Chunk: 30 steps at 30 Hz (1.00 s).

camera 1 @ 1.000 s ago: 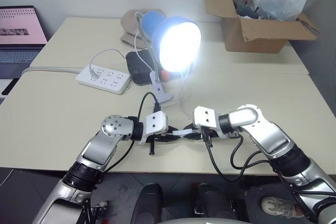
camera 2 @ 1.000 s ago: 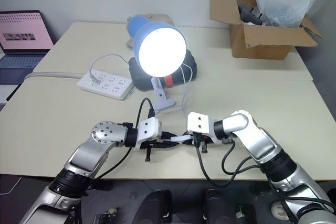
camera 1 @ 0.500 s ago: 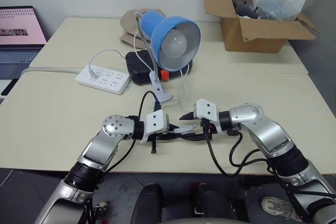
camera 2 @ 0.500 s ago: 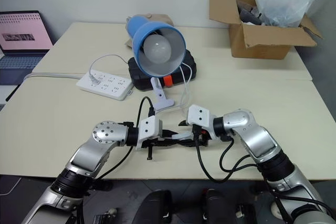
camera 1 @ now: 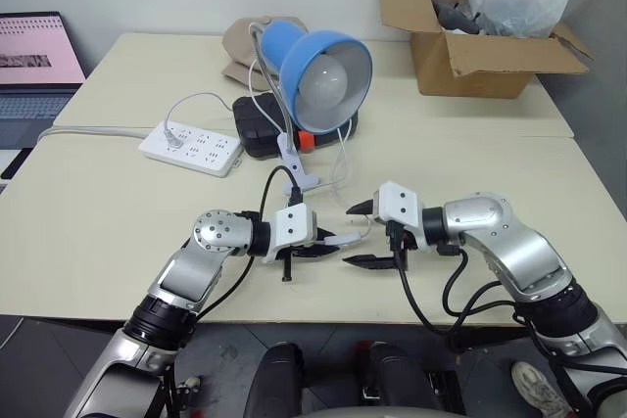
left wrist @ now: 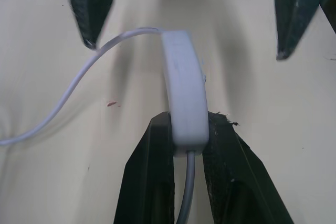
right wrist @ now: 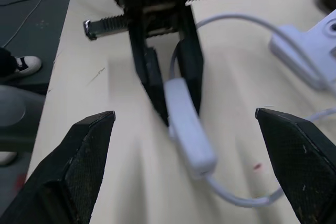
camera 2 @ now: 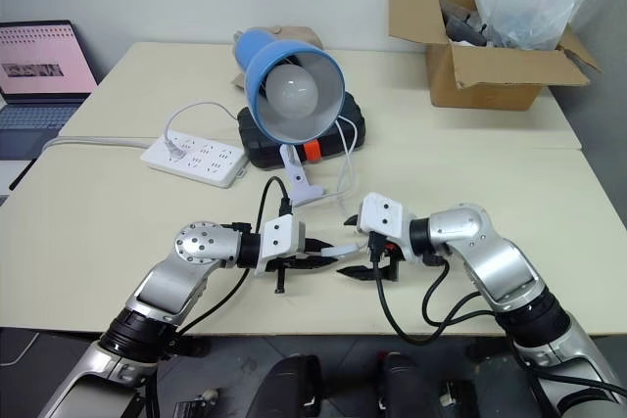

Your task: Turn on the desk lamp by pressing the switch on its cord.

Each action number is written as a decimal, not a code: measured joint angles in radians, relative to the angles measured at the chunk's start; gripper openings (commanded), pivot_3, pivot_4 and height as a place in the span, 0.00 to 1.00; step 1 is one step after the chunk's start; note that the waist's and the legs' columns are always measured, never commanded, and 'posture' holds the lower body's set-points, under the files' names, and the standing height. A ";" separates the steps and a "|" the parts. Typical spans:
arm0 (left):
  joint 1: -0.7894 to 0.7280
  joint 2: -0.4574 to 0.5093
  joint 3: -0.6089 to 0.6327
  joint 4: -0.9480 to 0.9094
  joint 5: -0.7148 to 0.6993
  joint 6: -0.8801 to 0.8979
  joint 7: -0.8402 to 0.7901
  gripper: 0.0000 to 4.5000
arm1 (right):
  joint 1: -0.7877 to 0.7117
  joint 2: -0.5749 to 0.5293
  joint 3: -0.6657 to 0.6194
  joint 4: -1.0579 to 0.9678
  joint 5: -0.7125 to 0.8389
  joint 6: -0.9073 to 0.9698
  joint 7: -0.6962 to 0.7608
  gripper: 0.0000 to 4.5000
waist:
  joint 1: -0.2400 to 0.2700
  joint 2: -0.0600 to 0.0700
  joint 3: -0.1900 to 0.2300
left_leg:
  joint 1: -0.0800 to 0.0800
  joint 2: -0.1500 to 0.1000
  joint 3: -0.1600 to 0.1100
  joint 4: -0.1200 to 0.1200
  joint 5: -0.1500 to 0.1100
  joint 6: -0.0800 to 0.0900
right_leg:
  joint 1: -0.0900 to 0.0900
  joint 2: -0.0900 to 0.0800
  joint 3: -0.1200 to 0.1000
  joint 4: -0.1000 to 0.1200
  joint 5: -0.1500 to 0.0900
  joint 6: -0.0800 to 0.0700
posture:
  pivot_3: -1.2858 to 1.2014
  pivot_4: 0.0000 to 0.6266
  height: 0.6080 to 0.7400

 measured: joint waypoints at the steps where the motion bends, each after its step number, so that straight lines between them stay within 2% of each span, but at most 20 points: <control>1: 0.000 0.000 0.000 0.000 0.000 0.000 0.000 0.09 | 0.000 0.000 0.002 0.002 -0.005 0.000 -0.001 1.00 | 0.000 0.000 0.000 | 0.000 0.000 0.000 0.000 0.000 0.000 | 0.000 0.000 0.000 0.000 0.000 0.000 | 0.52 0.24 1.00; 11: 0.000 0.000 0.000 0.000 -0.009 0.004 0.001 0.09 | 0.000 0.006 0.026 0.042 -0.035 -0.008 -0.008 1.00 | 0.000 0.000 0.000 | 0.000 0.000 0.000 0.000 0.000 0.000 | 0.000 0.000 0.000 0.000 0.000 0.000 | 0.52 0.24 1.00; 12: 0.000 0.000 0.000 0.000 -0.010 0.004 0.001 0.09 | 0.000 0.008 0.026 0.042 -0.035 -0.009 -0.008 0.92 | 0.000 0.000 0.000 | 0.000 0.000 0.000 0.000 0.000 0.000 | 0.000 0.000 0.000 0.000 0.000 0.000 | 0.52 0.24 1.00; 14: 0.000 0.000 0.000 0.000 -0.011 0.005 0.001 0.09 | 0.000 0.012 0.026 0.044 -0.035 -0.009 -0.008 0.85 | 0.000 0.000 0.000 | 0.000 0.000 0.000 0.000 0.000 0.000 | 0.000 0.000 0.000 0.000 0.000 0.000 | 0.52 0.24 1.00; 15: 0.000 0.000 -0.001 0.000 -0.012 0.006 0.001 0.09 | 0.000 0.013 0.027 0.046 -0.035 -0.010 -0.008 0.77 | 0.000 0.000 0.000 | 0.000 0.000 0.000 0.000 0.000 0.000 | 0.000 0.000 0.000 0.000 0.000 0.000 | 0.52 0.24 1.00; 16: 0.000 0.000 -0.001 0.000 -0.012 0.006 0.001 0.09 | 0.000 0.013 0.027 0.048 -0.035 -0.010 -0.008 0.75 | 0.000 0.000 0.000 | 0.000 0.000 0.000 0.000 0.000 0.000 | 0.000 0.000 0.000 0.000 0.000 0.000 | 0.52 0.24 1.00; 17: 0.000 0.000 -0.001 0.000 -0.012 0.006 0.001 0.09 | 0.000 0.013 0.027 0.050 -0.036 -0.010 -0.008 0.67 | 0.000 0.000 0.000 | 0.000 0.000 0.000 0.000 0.000 0.000 | 0.000 0.000 0.000 0.000 0.000 0.000 | 0.52 0.24 1.00; 20: 0.000 0.000 -0.001 0.000 -0.012 0.007 0.001 0.09 | -0.001 0.015 0.027 0.054 -0.037 -0.013 -0.008 0.56 | 0.000 0.000 0.000 | 0.000 0.000 0.000 0.000 0.000 0.000 | 0.000 0.000 0.000 0.000 0.000 0.000 | 0.52 0.24 1.00; 25: 0.003 0.001 -0.003 -0.002 -0.012 0.010 -0.002 0.09 | -0.005 0.014 0.027 0.066 -0.048 -0.029 -0.004 0.24 | 0.000 0.000 0.000 | 0.000 0.000 0.000 0.000 0.000 0.000 | 0.000 0.000 0.000 0.000 0.000 0.000 | 0.52 0.24 1.00; 27: 0.004 0.006 -0.004 -0.003 -0.010 0.011 -0.010 0.09 | -0.006 0.009 0.031 0.069 -0.053 -0.033 0.006 0.19 | 0.000 0.000 0.000 | 0.000 0.000 0.000 0.000 0.000 0.000 | 0.000 0.000 0.000 0.000 0.000 0.000 | 0.52 0.24 1.00; 30: 0.005 0.009 -0.004 -0.003 -0.010 0.011 -0.019 0.09 | -0.007 0.009 0.036 0.069 -0.060 -0.035 0.016 0.17 | 0.000 0.000 0.000 | 0.000 0.000 0.000 0.000 0.000 0.000 | 0.000 0.000 0.000 0.000 0.000 0.000 | 0.52 0.24 1.00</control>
